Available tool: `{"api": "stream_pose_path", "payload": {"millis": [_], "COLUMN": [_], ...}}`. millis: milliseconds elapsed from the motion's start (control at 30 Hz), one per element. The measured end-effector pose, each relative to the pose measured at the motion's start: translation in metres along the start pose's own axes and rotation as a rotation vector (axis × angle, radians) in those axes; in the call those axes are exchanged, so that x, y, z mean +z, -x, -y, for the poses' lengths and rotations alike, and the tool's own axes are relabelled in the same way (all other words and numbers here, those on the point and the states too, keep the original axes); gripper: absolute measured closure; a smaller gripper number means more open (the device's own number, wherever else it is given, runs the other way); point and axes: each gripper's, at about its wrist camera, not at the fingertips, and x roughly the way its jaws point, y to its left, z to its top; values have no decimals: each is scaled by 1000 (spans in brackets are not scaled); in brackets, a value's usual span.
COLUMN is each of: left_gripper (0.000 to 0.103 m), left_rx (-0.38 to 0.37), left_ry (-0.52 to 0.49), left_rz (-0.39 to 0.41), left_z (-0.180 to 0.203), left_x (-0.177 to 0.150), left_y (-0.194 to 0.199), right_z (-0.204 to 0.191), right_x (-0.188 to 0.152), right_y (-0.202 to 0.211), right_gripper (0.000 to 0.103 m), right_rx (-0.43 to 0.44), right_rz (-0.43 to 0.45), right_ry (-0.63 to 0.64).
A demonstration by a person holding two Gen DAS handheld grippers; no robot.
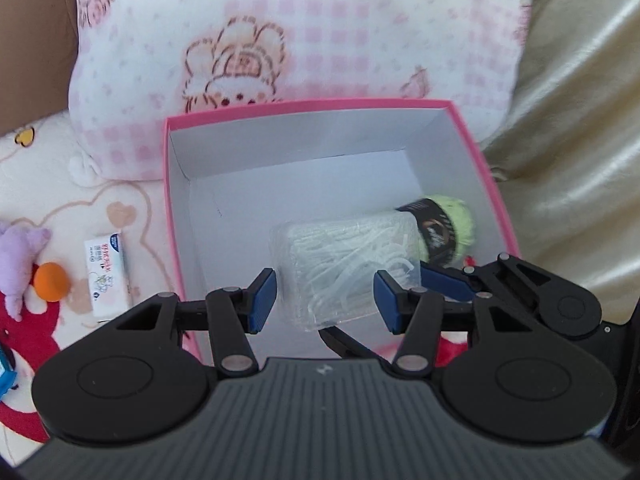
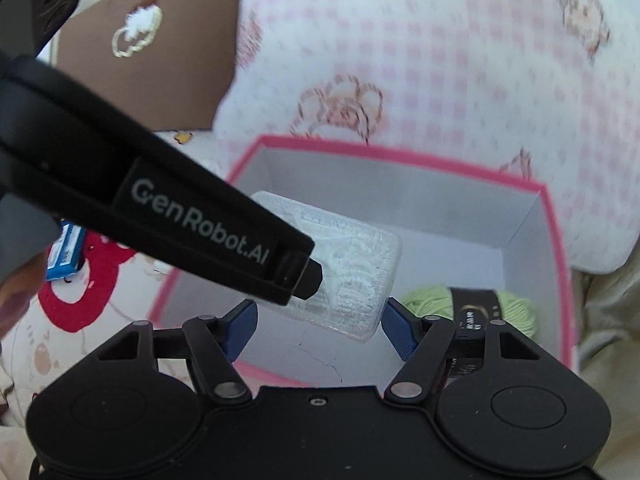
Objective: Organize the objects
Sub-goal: 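Carry the clear floss box with the left gripper over the pink box, then lower the floss box beside the yarn and open the left gripper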
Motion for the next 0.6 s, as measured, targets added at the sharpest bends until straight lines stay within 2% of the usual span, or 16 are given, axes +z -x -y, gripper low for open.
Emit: {"api": "stream_pose_path", "payload": {"millis": [300, 467, 600], "left_gripper": [52, 53, 54], "left_rx": [88, 88, 109], "left_ry": [-7, 31, 99], "left_rz": [0, -34, -70], "left_z": [5, 3, 0], "left_x": [3, 2, 3], "left_y": [-48, -58, -67], "right_z": [18, 25, 33], "right_x": [-5, -8, -6], "right_y": [-48, -56, -65], "right_gripper": [39, 39, 39], "right_rx": [-17, 14, 65], "right_rz": [-72, -110, -166], "right_ry": [35, 50, 18]}}
